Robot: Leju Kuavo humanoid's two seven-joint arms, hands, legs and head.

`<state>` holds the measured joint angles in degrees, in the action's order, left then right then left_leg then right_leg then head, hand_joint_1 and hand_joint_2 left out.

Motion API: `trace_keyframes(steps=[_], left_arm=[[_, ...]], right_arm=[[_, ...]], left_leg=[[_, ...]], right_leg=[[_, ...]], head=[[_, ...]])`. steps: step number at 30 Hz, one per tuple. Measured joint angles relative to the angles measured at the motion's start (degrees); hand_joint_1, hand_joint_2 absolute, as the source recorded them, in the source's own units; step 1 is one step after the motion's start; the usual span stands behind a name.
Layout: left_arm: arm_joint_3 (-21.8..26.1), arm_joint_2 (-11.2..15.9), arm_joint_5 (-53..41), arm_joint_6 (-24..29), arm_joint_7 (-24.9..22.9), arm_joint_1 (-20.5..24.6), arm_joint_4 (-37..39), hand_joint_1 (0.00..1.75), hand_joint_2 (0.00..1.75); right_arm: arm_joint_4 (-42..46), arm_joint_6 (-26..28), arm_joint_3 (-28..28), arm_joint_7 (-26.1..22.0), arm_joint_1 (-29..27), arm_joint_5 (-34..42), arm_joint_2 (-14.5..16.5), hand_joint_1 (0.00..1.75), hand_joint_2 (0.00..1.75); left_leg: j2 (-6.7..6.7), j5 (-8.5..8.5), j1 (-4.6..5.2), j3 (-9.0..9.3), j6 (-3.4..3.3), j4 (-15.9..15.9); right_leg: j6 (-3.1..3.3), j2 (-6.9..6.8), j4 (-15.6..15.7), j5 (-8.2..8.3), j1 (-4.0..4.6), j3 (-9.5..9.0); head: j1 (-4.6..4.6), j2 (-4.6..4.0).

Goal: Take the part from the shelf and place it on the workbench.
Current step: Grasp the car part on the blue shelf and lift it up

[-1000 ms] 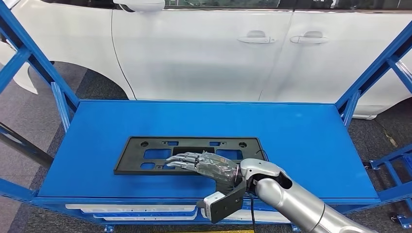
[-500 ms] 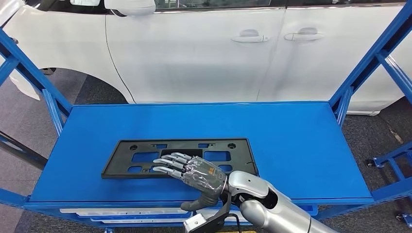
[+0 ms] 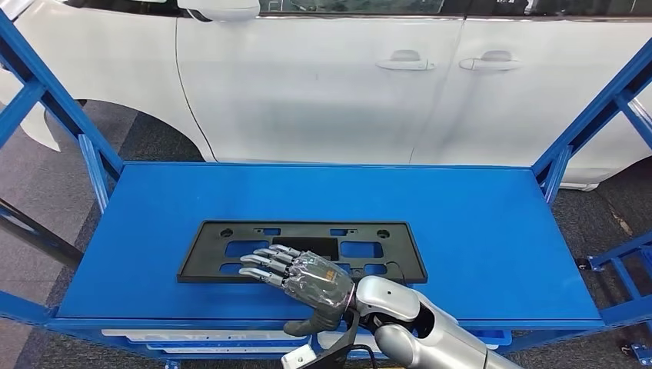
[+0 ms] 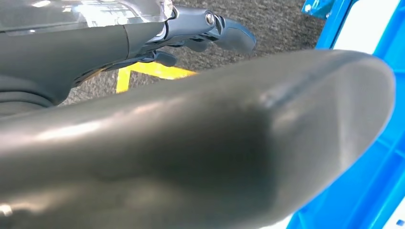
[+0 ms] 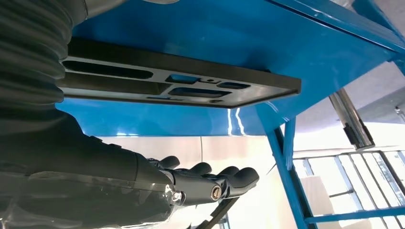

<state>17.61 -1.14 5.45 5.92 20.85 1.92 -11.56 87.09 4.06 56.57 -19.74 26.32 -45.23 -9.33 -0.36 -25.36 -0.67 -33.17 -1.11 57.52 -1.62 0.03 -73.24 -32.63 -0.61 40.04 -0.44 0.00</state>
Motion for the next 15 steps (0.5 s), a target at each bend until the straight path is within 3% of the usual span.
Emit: trace_keyframes(steps=[3,5,8,9,10,13,14,15], left_arm=[[0.13,-0.02,-0.57,-0.05,0.13,0.09,0.0,0.0,0.0],[0.33,-0.04,-0.9,-0.01,0.16,0.2,0.0,0.0,0.0],[0.66,-0.05,-1.09,0.04,0.2,0.27,0.0,0.0,0.0],[0.74,-0.08,-1.12,0.04,0.21,0.28,0.0,0.0,0.0],[0.8,-0.1,-1.14,0.04,0.23,0.28,0.0,0.0,0.0],[0.93,-0.11,-1.21,0.09,0.27,0.17,0.0,0.0,0.0],[0.96,-0.11,-1.3,0.11,0.3,0.1,0.0,0.0,0.0],[0.97,-0.11,-1.44,0.11,0.33,0.04,0.0,0.0,0.0]], right_arm=[[-2.66,4.13,0.81,0.28,-0.35,-3.94,2.21,0.0,1.75],[-6.2,7.61,1.79,0.24,-0.68,-6.15,4.67,0.0,1.75],[-9.89,9.46,2.94,0.22,-1.22,-7.03,7.2,0.0,1.75],[-10.69,9.61,3.14,0.22,-1.24,-7.06,7.82,0.0,1.75],[-11.34,9.68,3.27,0.22,-1.24,-7.07,8.33,0.0,1.75],[-12.92,10.13,3.65,0.59,-1.36,-7.52,9.4,0.0,1.75],[-13.57,10.52,3.83,0.96,-1.4,-7.99,9.77,0.0,1.75],[-14.34,11.07,4.01,1.43,-1.39,-8.57,10.24,0.0,1.75]], left_leg=[[-0.06,-0.2,0.11,0.22,0.36,0.08],[-0.01,-0.31,0.21,0.19,0.97,0.1],[0.04,-0.53,0.13,0.21,2.01,0.16],[0.04,-1.29,0.09,-0.17,2.27,1.17],[0.04,-2.69,0.05,-1.11,2.49,3.39],[0.05,-7.7,-0.12,-6.32,2.98,14.46],[0.05,-7.87,-0.12,-7.3,3.08,16.33],[0.05,-6.94,-0.13,-7.24,3.14,16.0]], right_leg=[[0.9,-0.03,11.53,5.56,0.18,-5.29],[1.41,-0.03,15.38,6.46,0.52,-6.95],[2.12,-0.02,15.95,6.61,0.53,-7.14],[2.44,-0.07,16.24,6.75,0.39,-7.33],[2.71,-0.13,16.51,6.87,0.25,-7.52],[3.1,-0.2,16.51,6.79,0.36,-7.63],[3.13,-0.17,16.43,6.72,0.4,-7.64],[3.13,-0.12,16.32,6.62,0.41,-7.68]], head=[[-0.01,-0.01],[-0.04,-0.01],[-0.07,-0.01],[-0.12,-0.01],[-0.15,-0.01],[-0.23,0.0],[-0.23,0.0],[-0.24,0.0]])
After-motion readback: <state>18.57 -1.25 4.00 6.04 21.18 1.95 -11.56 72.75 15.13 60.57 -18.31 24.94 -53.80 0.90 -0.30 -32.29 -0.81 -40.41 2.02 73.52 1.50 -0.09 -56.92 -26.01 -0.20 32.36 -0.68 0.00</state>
